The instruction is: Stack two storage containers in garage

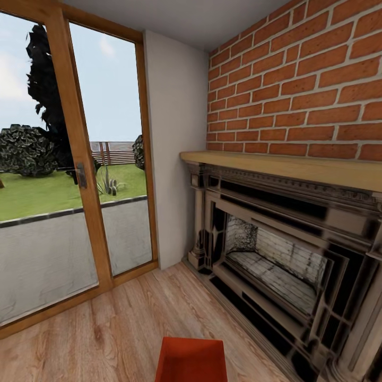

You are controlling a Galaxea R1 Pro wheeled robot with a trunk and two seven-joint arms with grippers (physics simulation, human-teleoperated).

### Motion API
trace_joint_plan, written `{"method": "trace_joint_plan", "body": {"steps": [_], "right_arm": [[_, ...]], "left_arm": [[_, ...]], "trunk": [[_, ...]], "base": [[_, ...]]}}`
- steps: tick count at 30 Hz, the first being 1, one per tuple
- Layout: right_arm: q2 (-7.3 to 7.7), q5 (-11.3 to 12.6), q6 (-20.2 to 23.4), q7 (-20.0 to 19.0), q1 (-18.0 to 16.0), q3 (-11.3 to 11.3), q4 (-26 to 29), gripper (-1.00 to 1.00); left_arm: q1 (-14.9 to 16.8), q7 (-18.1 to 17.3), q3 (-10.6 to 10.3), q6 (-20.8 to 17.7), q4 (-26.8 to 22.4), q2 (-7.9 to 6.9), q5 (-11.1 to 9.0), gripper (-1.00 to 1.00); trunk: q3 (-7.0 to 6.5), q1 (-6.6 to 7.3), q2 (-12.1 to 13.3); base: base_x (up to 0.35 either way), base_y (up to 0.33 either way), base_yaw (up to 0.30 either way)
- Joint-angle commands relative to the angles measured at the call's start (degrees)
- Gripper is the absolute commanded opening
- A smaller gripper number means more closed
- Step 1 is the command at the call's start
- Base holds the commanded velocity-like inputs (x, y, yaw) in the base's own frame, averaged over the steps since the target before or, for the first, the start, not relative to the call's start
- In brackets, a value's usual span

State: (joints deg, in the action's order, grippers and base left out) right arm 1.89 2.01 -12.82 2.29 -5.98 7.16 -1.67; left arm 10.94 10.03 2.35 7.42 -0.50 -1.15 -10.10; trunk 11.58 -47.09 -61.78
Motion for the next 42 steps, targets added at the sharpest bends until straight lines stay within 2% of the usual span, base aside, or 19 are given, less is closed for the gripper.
{"method": "trace_joint_plan", "body": {"steps": [1, 16, 31, 42], "right_arm": [[-0.03, 0.2, -0.3, 0.2, -0.1, 0.4, -0.2, 1.00], [-0.04, 0.3, -0.3, 0.3, -0.1, 0.3, -0.2, 1.00], [-0.04, 0.5, -0.5, 0.3, -0.1, 0.2, -0.2, 1.00], [-0.08, 0.5, -0.5, 0.3, -0.1, 0.2, -0.2, 1.00]], "left_arm": [[0.0, 0.0, 0.2, 0.2, 0.1, 0.01, -0.3, 1.00], [0.0, -0.1, 0.6, 0.3, 0.0, 0.37, -0.2, 1.00], [0.0, -0.2, 0.7, 0.3, 0.1, 0.27, -0.3, 1.00], [0.0, -0.1, 0.7, 0.3, 0.1, 0.27, -0.4, 1.00]], "trunk": [[0.08, 0.00, -0.1], [0.08, 0.00, -0.1], [0.08, 0.00, -0.1], [0.08, 0.00, -0.1]], "base": [[0.000, 0.000, 0.000], [0.002, 0.000, 0.000], [0.121, 0.000, -0.003], [0.001, 0.000, -0.178]]}}
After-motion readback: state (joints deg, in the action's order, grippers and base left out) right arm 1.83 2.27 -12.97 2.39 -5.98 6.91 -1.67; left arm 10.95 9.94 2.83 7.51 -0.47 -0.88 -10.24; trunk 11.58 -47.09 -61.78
